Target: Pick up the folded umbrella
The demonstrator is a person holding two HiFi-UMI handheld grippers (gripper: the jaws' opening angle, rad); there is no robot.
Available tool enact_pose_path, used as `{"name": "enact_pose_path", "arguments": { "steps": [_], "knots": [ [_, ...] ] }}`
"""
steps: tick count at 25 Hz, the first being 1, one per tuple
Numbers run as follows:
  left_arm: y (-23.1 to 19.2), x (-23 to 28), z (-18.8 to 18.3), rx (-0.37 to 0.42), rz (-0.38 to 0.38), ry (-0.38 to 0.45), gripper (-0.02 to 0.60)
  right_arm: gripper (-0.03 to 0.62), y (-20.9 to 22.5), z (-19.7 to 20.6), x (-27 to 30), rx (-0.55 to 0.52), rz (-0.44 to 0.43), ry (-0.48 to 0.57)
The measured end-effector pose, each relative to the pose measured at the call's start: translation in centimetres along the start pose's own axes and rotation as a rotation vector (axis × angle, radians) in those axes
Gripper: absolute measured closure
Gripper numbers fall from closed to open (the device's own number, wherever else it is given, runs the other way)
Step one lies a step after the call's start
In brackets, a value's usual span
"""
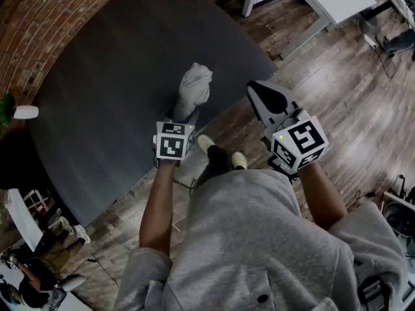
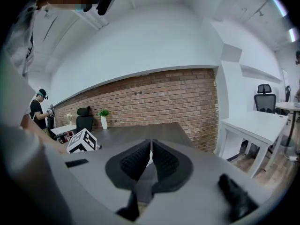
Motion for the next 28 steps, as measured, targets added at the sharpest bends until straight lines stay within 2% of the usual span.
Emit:
{"name": "enact_pose_path", "arguments": {
  "steps": [13, 28],
  "knots": [
    [6.1, -11.4, 2.5, -0.202, -0.159, 0.17, 0.319, 0.563, -3.6, 1.0, -7.6, -0.027, -0.102, 0.05],
    [14.0, -23.3, 5.7, -0.332, -0.356, 0.291, 0.319, 0.563, -7.8, 2.5, -14.5, -0.059, -0.247, 0.06]
  ]
}}
Point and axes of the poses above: the fingertips, and each gripper's own axes: x forward along the fingers, y to its right, z out of its underside, the point moved 3 cm from there along -x, backward along the fingers, and after that the axes turned 2 degrees about y, right-handed, at the moved point
